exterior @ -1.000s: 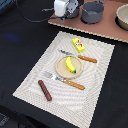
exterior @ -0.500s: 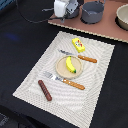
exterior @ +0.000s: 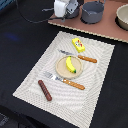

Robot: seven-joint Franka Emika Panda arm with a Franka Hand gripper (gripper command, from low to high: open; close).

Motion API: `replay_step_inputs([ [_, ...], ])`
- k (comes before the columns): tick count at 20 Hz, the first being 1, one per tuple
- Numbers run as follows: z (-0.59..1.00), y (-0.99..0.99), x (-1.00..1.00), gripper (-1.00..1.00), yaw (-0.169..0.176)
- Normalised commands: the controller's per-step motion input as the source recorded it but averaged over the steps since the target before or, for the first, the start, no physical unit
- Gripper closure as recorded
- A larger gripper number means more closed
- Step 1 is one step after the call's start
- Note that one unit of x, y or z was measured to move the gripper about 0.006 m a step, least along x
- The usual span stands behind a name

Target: Interact with the objects in diverse but meaningful ways.

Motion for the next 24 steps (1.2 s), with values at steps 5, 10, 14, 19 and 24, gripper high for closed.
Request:
replay_step_inputs([
  [5,-0.13,0.4,-0.01,1.0,0.039],
  [10,-0.02,0.57,0.0,1.0,0.053],
  [14,-0.03,0.68,0.0,1.0,0.057],
  [19,-0.09,0.56,0.0,1.0,0.057],
  [24,0.56,0.14,0.03,1.0,0.014],
])
